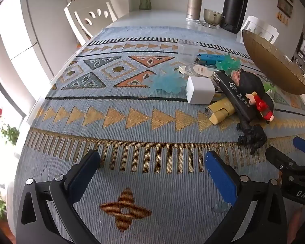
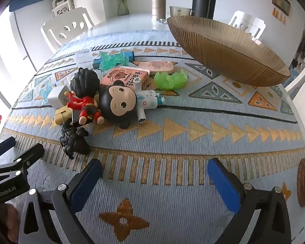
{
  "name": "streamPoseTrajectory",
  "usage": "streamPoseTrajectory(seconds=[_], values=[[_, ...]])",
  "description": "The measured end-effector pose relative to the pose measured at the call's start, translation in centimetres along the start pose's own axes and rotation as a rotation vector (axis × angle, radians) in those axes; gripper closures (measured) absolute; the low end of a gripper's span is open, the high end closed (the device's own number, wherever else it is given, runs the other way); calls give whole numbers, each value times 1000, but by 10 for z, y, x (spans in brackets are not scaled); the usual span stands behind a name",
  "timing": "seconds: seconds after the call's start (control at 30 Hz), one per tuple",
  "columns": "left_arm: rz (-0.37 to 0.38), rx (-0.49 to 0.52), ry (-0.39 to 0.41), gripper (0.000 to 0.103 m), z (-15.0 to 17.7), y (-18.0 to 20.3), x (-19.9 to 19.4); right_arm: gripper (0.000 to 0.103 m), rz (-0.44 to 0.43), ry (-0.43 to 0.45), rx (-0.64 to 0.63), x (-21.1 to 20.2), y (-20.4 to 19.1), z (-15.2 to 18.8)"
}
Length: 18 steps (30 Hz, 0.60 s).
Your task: Organize rigid objects
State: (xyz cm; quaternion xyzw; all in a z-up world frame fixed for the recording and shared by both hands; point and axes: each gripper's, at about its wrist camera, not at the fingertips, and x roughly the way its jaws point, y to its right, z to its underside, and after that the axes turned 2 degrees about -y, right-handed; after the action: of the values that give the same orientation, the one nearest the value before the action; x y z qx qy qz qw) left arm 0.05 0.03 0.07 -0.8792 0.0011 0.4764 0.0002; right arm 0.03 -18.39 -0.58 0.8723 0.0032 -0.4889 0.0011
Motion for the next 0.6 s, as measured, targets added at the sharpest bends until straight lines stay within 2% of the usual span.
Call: streamPoseTrajectory(seconds=[0.13,0.23,0.27,0.33,0.4,0.47,0.6], values=[[21,25,-44,0,-4,-4,3,0,20,22,1,-4,-1,4],[-3,55,-49,0,-7,5,-3,0,87,98,-35,-20,-12,12],[-10,55,-39,0,-5,5,-8,0,78,90,-45,-33,-13,13],[-24,65,1,0,-9,8,-22,0,45,142,-42,-52,-14,8],[18,64,76,2,-11,11,-40,0,33,182,-42,-66,-15,4],[19,43,156,1,-13,9,-52,0,22,225,-34,-74,-11,2],[96,-24,235,1,-6,-3,-52,0,-32,261,-13,-67,-5,1]])
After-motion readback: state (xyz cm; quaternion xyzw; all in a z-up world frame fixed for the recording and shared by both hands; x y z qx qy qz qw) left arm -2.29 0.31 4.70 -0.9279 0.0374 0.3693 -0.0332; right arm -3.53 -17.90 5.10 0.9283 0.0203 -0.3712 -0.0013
